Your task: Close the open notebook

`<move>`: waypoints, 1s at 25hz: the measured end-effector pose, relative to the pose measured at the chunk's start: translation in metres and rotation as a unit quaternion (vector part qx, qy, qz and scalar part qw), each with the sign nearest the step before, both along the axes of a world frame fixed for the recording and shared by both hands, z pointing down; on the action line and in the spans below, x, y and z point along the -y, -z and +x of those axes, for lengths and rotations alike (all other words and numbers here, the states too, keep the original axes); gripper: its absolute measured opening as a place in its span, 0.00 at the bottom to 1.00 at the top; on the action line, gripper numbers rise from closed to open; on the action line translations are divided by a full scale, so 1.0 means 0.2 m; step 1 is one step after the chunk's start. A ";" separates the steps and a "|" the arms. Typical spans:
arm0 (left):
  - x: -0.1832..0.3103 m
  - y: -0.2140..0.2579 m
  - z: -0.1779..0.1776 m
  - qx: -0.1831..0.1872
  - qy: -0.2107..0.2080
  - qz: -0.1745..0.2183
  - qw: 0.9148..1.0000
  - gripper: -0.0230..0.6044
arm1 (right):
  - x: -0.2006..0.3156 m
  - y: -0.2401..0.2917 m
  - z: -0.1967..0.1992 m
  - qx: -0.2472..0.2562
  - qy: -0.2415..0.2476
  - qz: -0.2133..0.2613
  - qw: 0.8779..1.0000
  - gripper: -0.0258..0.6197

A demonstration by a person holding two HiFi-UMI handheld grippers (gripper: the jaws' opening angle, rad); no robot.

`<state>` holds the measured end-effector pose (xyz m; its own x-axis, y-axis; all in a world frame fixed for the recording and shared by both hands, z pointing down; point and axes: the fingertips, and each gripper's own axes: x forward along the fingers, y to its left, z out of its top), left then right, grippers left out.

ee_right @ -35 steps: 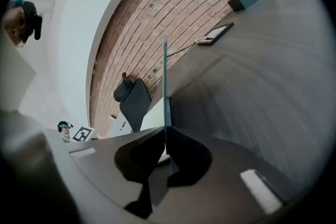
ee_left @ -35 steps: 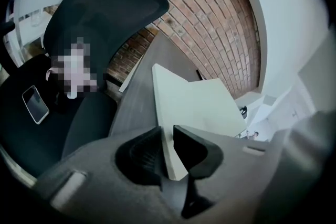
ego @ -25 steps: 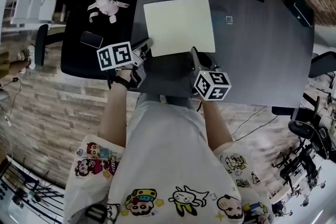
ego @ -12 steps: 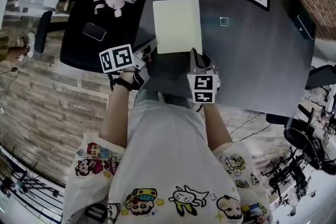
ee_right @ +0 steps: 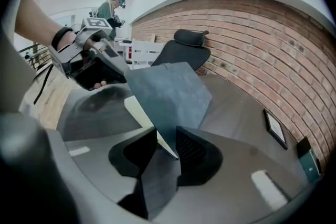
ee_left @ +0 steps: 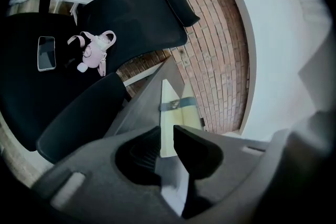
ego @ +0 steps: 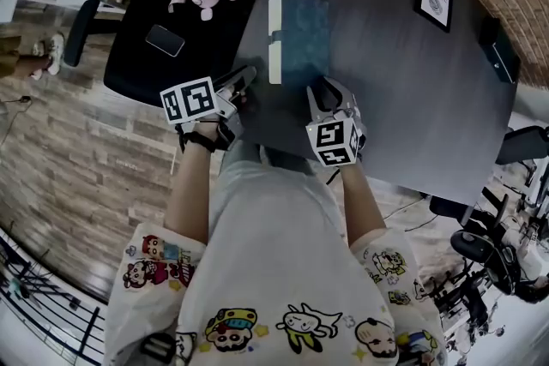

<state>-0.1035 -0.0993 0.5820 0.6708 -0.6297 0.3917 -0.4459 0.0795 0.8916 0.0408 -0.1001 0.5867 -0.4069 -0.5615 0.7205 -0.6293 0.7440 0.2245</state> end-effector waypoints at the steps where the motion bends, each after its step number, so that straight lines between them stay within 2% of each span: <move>1: -0.01 0.00 -0.01 -0.001 0.004 0.001 1.000 0.15 | -0.01 -0.02 -0.01 -0.007 0.014 -0.004 1.000 0.23; 8: -0.05 0.00 -0.04 0.004 0.011 0.003 1.000 0.15 | -0.02 -0.06 -0.04 -0.026 0.061 -0.020 0.998 0.25; 11: -0.05 0.01 -0.04 0.004 0.012 0.005 1.000 0.15 | -0.03 -0.07 -0.04 -0.019 0.073 -0.038 0.996 0.25; 18: -0.05 0.03 -0.05 0.009 0.011 0.012 1.000 0.15 | -0.02 -0.06 -0.04 0.014 0.063 -0.062 0.996 0.25; 25: -0.03 0.09 -0.04 0.028 0.001 0.033 0.999 0.15 | -0.02 0.00 -0.03 0.073 0.014 -0.069 0.995 0.25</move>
